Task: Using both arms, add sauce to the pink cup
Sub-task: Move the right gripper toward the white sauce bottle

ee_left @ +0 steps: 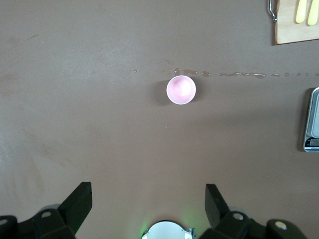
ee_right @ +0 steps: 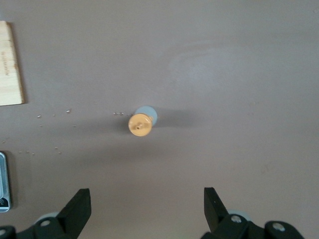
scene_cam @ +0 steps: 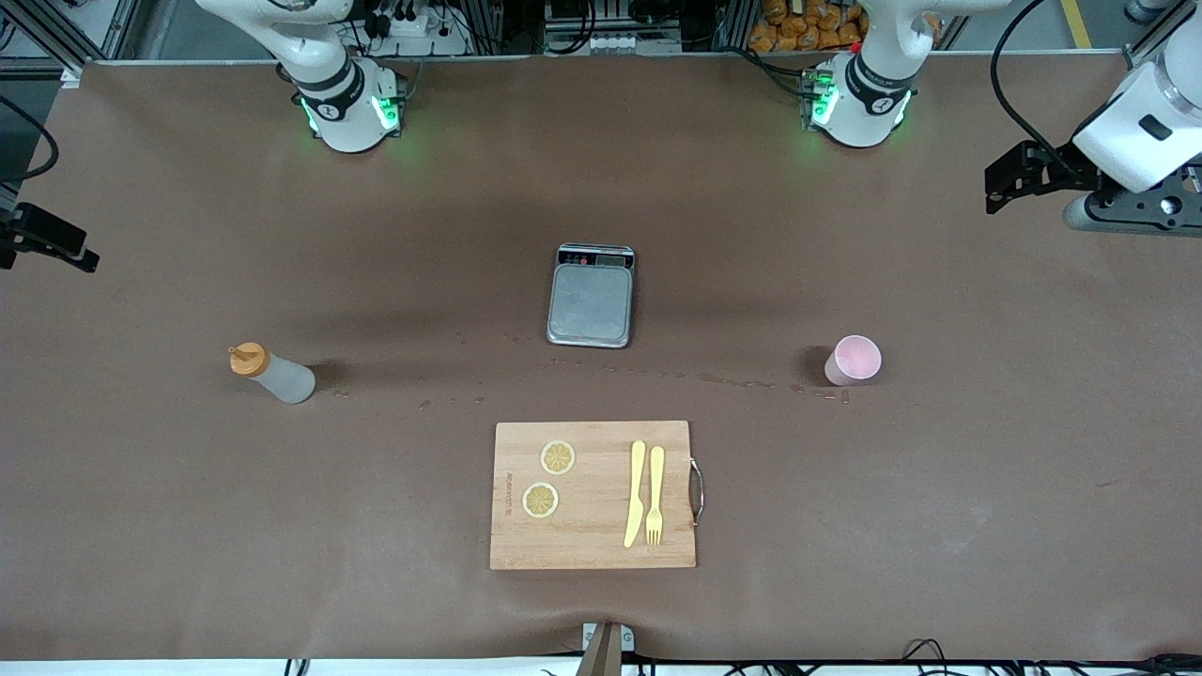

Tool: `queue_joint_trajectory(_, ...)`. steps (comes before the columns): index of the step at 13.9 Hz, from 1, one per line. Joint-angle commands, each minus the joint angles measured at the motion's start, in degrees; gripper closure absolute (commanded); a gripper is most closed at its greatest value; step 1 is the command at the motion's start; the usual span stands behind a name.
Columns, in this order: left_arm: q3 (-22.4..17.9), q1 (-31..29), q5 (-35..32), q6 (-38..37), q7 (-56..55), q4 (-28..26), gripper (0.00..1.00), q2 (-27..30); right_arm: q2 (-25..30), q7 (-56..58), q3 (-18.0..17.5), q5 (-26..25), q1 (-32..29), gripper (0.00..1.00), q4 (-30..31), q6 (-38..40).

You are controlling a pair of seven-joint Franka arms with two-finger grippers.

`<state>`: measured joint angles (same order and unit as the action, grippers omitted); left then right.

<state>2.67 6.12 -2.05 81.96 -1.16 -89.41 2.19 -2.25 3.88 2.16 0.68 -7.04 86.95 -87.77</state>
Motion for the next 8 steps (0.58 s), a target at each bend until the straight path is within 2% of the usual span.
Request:
queue_joint_trajectory(1,0.14,-0.14,1.35,0.22,-0.51,-1.03,0.00,0.44,-1.00,-0.10,-0.66,-0.33,-4.29,0.00,0.58,0.84)
queue_joint_trajectory(6,0.14,-0.23,1.35,0.74,-0.51,-1.64,0.00,0.44,-5.48,-0.19,-0.75,0.20,-11.40,0.00,0.41,2.78)
queue_joint_trajectory(8,0.14,-0.23,1.35,0.74,-0.51,-1.56,0.00,0.44,-6.36,-0.45,-0.75,0.98,-12.38,0.00,0.41,3.04)
